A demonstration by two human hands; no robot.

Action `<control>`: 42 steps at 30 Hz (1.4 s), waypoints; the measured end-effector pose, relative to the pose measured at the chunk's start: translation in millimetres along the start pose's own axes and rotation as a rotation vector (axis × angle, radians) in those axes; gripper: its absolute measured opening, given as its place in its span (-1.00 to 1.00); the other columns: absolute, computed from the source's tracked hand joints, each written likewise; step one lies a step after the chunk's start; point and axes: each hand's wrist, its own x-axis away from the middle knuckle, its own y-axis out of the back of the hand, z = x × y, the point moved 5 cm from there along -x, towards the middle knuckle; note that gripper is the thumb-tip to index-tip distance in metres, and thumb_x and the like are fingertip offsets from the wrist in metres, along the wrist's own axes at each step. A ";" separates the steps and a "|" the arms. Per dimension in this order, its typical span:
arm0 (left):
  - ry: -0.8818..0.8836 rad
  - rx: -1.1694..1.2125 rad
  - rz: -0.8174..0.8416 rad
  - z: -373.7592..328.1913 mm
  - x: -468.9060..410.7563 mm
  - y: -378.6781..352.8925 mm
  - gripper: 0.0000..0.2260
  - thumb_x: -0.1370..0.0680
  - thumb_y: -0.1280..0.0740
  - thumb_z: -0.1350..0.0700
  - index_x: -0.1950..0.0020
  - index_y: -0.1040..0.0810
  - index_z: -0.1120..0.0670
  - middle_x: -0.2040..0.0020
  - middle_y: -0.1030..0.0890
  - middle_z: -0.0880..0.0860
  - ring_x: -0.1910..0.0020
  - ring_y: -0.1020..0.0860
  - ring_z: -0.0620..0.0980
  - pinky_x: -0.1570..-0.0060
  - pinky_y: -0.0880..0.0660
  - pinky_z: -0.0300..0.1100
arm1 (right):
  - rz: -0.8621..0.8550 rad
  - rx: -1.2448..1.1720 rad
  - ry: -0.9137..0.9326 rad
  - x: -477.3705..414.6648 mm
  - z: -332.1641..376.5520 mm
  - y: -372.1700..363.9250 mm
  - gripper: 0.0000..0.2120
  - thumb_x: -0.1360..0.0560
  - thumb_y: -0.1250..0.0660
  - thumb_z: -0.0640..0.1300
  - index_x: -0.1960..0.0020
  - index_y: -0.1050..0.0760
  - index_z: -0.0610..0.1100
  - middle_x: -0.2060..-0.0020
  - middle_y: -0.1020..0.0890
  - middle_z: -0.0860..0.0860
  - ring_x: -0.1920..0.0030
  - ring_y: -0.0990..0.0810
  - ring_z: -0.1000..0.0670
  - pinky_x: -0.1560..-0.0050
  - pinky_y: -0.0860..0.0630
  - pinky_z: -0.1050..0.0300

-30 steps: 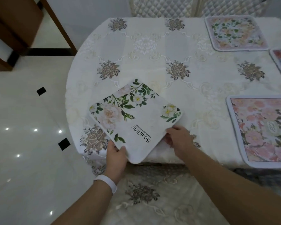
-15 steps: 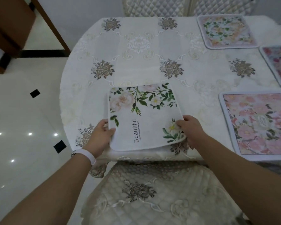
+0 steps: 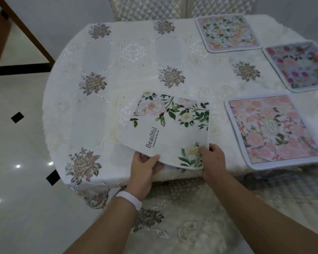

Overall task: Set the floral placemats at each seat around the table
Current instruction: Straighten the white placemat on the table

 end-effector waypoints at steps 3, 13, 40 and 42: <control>-0.035 -0.084 -0.035 8.7 8.1 -11.1 -0.60 -0.53 -0.35 0.36 -0.30 -0.41 0.04 -0.21 -0.61 0.09 -0.14 -0.61 0.11 -0.03 -0.61 0.12 | 0.048 -0.030 0.008 20.4 -5.8 -12.1 -0.90 -0.45 -0.32 -0.24 0.06 -0.53 -0.08 0.08 -0.67 -0.12 0.08 -0.68 -0.16 0.04 -0.65 -0.22; -0.154 -0.124 -0.015 -25.0 22.0 10.9 -0.53 -0.49 -0.34 0.45 -0.30 -0.44 0.03 -0.23 -0.60 0.15 -0.19 -0.57 0.23 -0.12 -0.55 0.20 | 0.187 -0.182 0.038 25.2 23.5 -22.9 -0.63 -0.39 -0.41 -0.29 -0.17 -0.45 -0.14 -0.04 -0.65 -0.16 0.00 -0.68 -0.21 0.01 -0.63 -0.29; -0.090 -0.524 -0.002 -80.0 -45.6 94.4 -0.59 -0.44 -0.34 0.45 -0.21 -0.54 0.09 -0.10 -0.66 0.14 -0.05 -0.64 0.13 0.04 -0.60 0.00 | 0.486 0.390 0.400 -13.1 62.1 -16.5 -0.36 -0.46 -0.39 -0.37 -0.41 -0.32 0.09 0.07 -0.64 0.00 0.16 -0.66 0.00 -0.03 -0.64 -0.15; -0.092 -0.557 -0.019 -76.4 -50.8 89.7 -0.62 -0.48 -0.30 0.46 -0.18 -0.54 0.10 -0.05 -0.66 0.09 0.04 -0.66 0.04 0.18 -0.60 -0.16 | 0.471 0.424 0.390 -17.1 53.5 -16.8 -0.37 -0.47 -0.38 -0.37 -0.43 -0.31 0.05 0.08 -0.63 0.04 0.20 -0.64 0.03 0.02 -0.62 -0.10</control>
